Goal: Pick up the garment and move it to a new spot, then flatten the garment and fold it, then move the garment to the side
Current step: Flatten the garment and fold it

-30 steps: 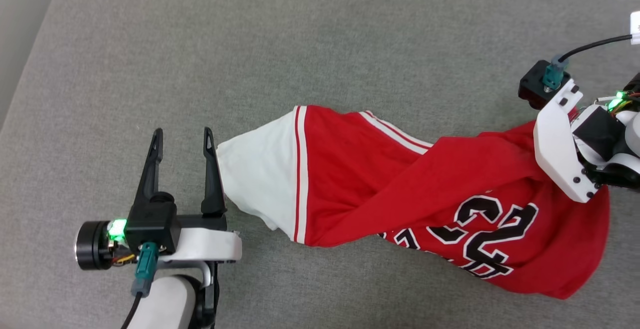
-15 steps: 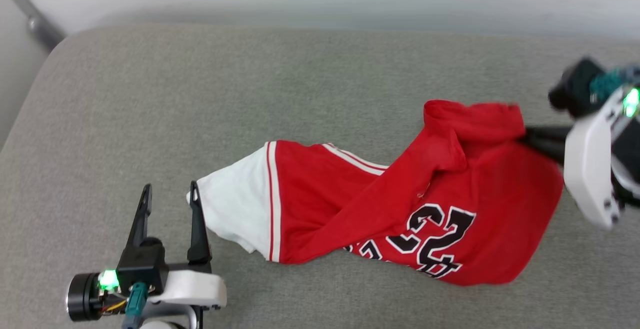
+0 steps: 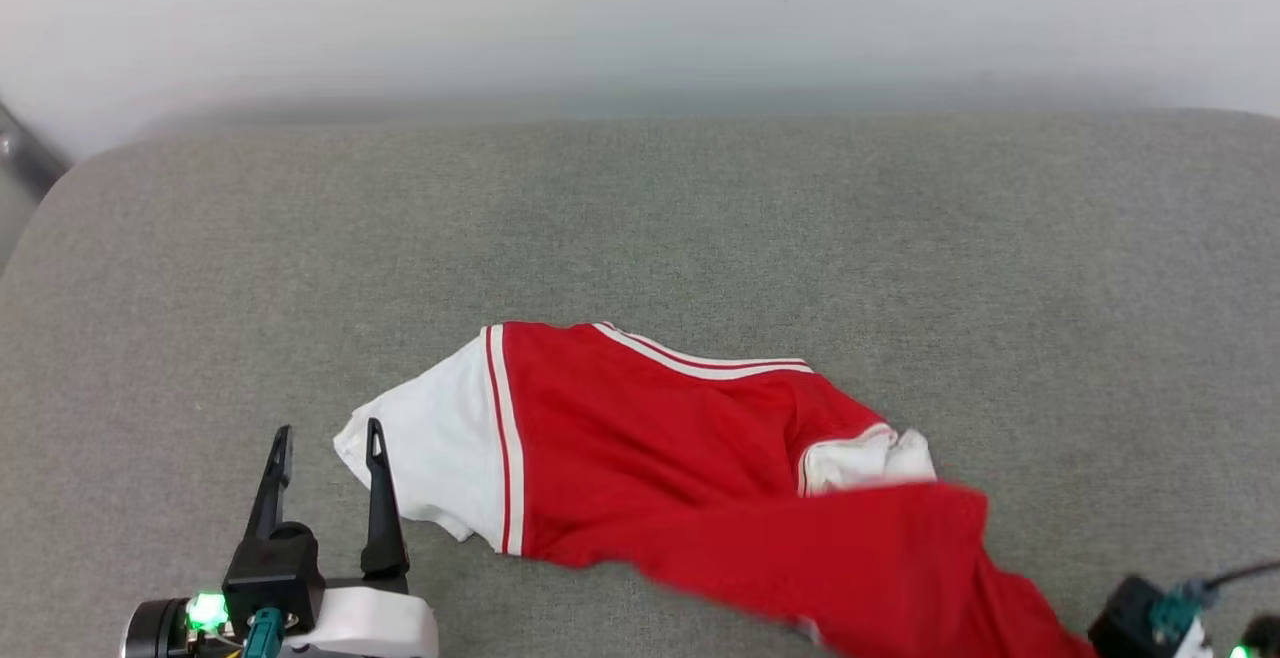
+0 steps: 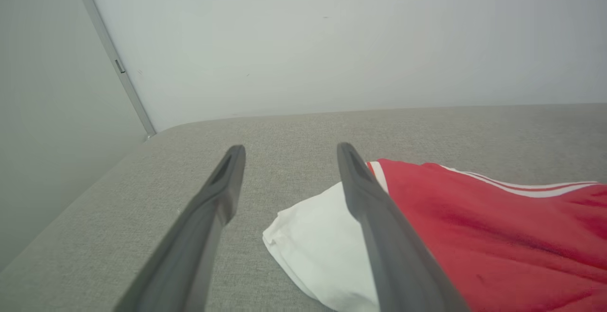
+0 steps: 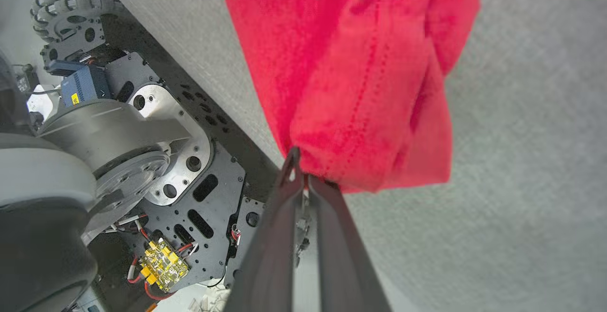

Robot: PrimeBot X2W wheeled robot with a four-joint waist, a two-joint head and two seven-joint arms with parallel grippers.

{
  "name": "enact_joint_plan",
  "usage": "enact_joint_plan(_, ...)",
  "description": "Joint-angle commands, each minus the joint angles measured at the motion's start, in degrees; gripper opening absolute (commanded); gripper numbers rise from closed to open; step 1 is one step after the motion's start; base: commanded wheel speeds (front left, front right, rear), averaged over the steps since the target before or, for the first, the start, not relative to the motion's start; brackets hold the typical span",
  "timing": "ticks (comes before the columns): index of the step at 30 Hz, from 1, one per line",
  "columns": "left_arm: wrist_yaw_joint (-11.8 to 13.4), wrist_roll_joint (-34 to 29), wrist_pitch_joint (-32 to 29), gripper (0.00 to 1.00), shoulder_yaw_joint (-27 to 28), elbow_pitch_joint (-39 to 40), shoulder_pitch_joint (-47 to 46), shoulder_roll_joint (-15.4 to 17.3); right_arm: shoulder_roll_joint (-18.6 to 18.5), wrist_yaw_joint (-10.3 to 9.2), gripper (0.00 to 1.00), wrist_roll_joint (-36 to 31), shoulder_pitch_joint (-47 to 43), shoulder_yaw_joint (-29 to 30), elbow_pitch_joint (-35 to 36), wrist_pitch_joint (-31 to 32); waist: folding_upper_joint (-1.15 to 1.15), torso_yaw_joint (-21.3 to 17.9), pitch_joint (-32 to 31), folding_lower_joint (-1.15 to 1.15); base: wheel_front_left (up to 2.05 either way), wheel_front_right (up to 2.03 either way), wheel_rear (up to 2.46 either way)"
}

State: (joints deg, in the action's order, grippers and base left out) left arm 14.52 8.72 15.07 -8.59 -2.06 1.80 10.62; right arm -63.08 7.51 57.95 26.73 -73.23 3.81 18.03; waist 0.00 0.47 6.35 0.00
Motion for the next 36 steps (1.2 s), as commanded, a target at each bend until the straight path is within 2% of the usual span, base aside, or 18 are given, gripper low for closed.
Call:
enact_joint_plan(1,-0.23,-0.34,0.15,1.0,0.3,-0.14,0.35,0.05,0.6,-0.04,0.0,-0.32,-0.77,0.0,-0.31,-0.36,0.0,-0.06,-0.08,0.0,0.0,0.0,0.0)
enact_joint_plan(5,-0.77,-0.69,0.15,1.0,0.59,-0.5,0.79,-0.17,4.21,-0.04,0.0,-0.45,-6.7,0.91,-6.25,-3.11,0.0,-0.18,-0.44,0.0,0.0,0.0,0.0)
enact_joint_plan(6,-1.06,-1.08,0.15,1.0,0.88,-0.69,1.4,-0.27,6.08,-0.05,0.0,-1.4,-8.13,3.52,-9.05,-5.51,0.0,-0.42,-0.84,0.0,0.0,0.0,0.0)
enact_joint_plan(7,-1.14,-1.1,0.15,1.0,0.95,-0.78,1.61,-0.3,6.39,-0.05,0.31,-1.74,-8.32,4.88,-9.52,-6.39,0.0,-0.54,-1.05,0.0,0.0,0.0,0.0)
enact_joint_plan(8,-1.21,-1.18,0.15,1.0,1.0,-0.83,1.79,-0.32,6.43,-0.05,1.0,-2.22,-8.38,6.21,-9.75,-7.18,0.0,-0.64,-1.28,0.0,0.0,0.0,0.0)
enact_joint_plan(16,-1.57,-1.62,0.15,1.0,1.59,-1.76,3.08,-0.94,0.86,-0.04,1.0,-6.4,-5.17,20.94,-3.58,-8.59,0.0,-1.02,-2.49,0.0,0.0,0.0,0.0)
enact_joint_plan(18,-1.73,-1.91,0.15,1.0,1.49,-1.94,3.16,-1.22,-0.07,-0.04,1.0,-8.17,-3.99,24.36,-1.22,-7.26,0.0,-0.79,-2.52,0.0,0.0,0.0,0.0)
enact_joint_plan(22,-1.91,-2.38,0.15,1.0,1.25,-2.22,2.74,-1.55,0.38,-0.04,1.0,-10.74,-0.65,28.77,3.81,-1.68,0.0,0.05,-2.07,0.0,0.0,0.0,0.0)
enact_joint_plan(25,-2.26,-2.76,0.15,1.0,1.18,-2.17,1.91,-1.79,1.83,-0.04,1.0,-13.44,3.0,28.23,7.66,4.48,0.0,0.76,-1.23,0.0,0.0,0.0,0.0)
enact_joint_plan(29,-2.54,-3.24,0.15,1.0,1.12,-1.75,0.67,-2.23,4.6,-0.05,1.0,-16.13,8.94,23.1,10.19,13.97,0.0,1.83,0.53,0.0,0.0,0.0,0.0)
enact_joint_plan(33,-2.75,-3.59,0.15,1.0,1.05,-1.32,-0.5,-2.92,8.87,-0.05,1.0,-15.28,15.04,16.62,8.12,21.46,0.0,2.91,2.61,0.0,0.0,0.0,0.0)
enact_joint_plan(36,-3.11,-3.76,0.15,1.0,0.98,-1.3,-1.63,-3.35,11.94,-0.05,1.0,-14.01,19.35,12.02,4.54,24.77,0.0,3.77,4.34,0.0,0.0,0.0,0.0)
